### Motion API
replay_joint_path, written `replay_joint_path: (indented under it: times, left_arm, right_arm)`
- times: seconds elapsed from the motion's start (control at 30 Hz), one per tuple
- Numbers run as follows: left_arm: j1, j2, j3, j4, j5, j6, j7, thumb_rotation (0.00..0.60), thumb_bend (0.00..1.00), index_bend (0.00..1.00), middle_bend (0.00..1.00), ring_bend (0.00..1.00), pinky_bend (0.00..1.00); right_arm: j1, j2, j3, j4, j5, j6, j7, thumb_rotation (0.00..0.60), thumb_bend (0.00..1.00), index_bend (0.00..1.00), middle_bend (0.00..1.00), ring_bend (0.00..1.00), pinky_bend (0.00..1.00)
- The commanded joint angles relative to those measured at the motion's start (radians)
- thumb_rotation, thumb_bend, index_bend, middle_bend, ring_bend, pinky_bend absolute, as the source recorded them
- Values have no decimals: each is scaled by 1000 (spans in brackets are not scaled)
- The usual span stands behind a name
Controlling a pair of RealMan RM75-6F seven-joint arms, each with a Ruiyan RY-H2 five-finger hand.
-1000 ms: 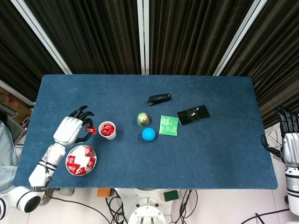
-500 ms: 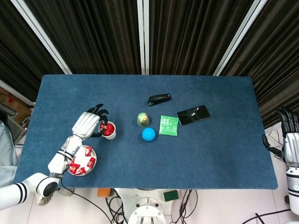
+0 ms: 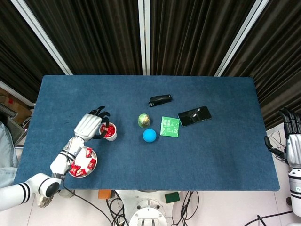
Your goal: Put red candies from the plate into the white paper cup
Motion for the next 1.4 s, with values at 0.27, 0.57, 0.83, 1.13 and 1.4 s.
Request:
replay_joint_path:
  times: [0.27,0.57,0.83,1.13,1.4]
  left_arm:
    - [-6,-1,7,2,-3,4,5,600,348,392,259,68,216]
    - [-1,15,13,-18,1,21,6,600,350,308,257,68,215]
    - [49,87,27,-117,49,121,-3,600,348,308,255,68,216]
    - [254,207,105,-195,122,399,-32,600,325,308,247,69,223]
    - [473,230,217,-131,113,581,12,487,136,186,168,56,221]
  right_arm:
    - [0,-2,1,4,2,-1,4,600,352,0,0,0,0]
    - [0,-3,1,7,1,-1,7,600,352,0,0,0,0]
    - [-1,-1,2,4,0,3,7,600,352,0,0,0,0]
    - [-14,7,-2,11,6,9,9,600,351,0,0,0,0]
    - [-54,9,-38,71,51,-27,-49,600,336,0,0,0,0]
